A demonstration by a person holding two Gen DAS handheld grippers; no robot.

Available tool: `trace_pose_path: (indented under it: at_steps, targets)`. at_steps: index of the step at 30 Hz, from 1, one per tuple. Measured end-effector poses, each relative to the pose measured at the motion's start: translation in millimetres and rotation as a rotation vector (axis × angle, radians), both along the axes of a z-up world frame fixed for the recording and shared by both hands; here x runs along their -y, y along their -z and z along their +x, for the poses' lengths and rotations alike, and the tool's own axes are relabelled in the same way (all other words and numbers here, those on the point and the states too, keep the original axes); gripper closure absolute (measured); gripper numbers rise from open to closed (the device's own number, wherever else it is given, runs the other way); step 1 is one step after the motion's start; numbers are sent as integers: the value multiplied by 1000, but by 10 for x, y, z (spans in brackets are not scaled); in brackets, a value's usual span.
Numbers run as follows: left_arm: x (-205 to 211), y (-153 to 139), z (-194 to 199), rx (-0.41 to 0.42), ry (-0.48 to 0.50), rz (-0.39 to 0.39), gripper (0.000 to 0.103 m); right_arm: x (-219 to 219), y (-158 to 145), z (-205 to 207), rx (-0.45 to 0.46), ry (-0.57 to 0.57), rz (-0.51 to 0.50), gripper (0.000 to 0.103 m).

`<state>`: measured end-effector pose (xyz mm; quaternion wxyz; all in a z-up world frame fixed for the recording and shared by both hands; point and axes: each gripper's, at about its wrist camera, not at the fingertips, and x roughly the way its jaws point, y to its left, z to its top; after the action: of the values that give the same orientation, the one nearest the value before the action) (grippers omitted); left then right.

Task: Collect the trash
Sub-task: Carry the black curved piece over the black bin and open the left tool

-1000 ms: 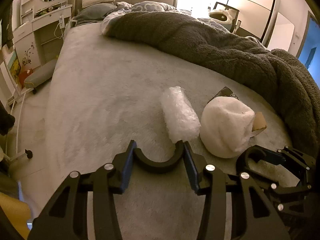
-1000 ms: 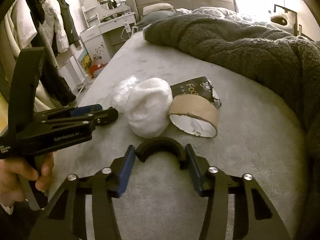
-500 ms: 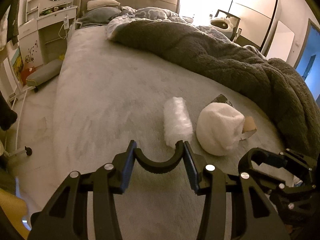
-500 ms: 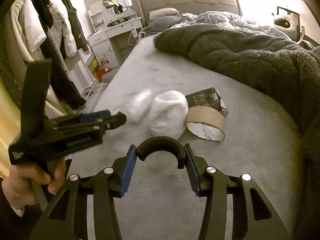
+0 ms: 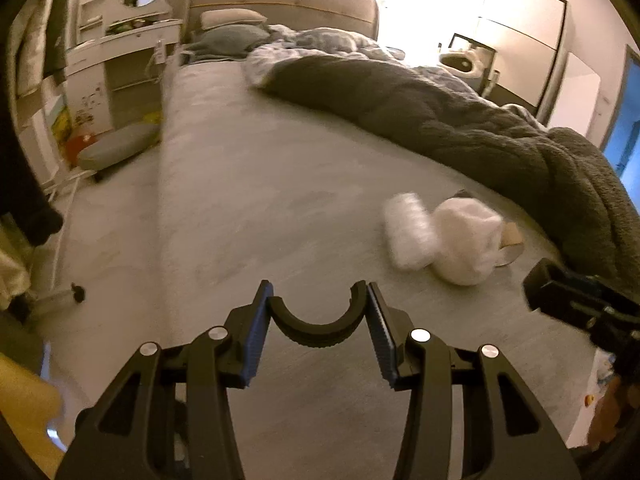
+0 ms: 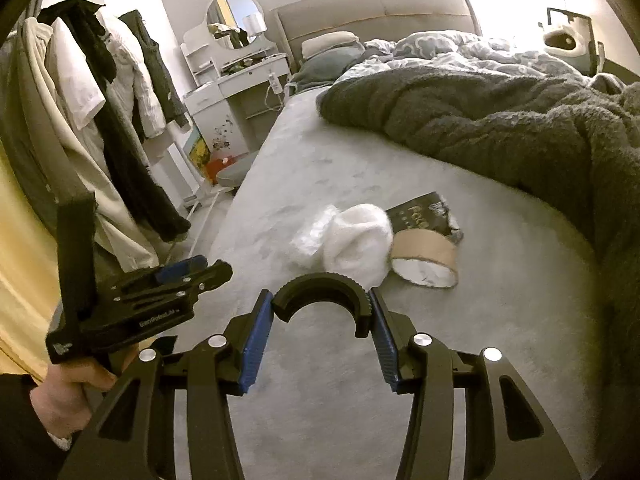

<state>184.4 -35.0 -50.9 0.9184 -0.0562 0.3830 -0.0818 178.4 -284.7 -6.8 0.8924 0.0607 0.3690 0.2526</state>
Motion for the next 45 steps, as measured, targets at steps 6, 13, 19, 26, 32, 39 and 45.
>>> trace_pose_path:
  at_steps: [6, 13, 19, 26, 32, 39, 45]
  targets:
    - [-236, 102, -243, -33, -79, 7, 54, -198, 0, -52, -3, -51, 1, 54]
    - [-437, 285, -477, -90, -147, 32, 54, -280, -2, -107, -17, -76, 27, 54]
    - [-562, 327, -648, -91, -178, 33, 54, -419, -12, -178, -21, -114, 31, 54]
    - [-705, 344, -776, -102, -207, 46, 54, -622, -86, -200, -9, -155, 37, 54]
    - [-872, 458, -888, -151, -242, 57, 54, -854, -102, -200, -14, -195, 40, 54]
    - [-1160, 614, -934, -223, -280, 69, 54, -1244, -87, -222, -23, -265, 21, 54]
    - [-1434, 884, -986, -344, -295, 65, 54, -1629, -37, -223, -52, -327, 22, 54]
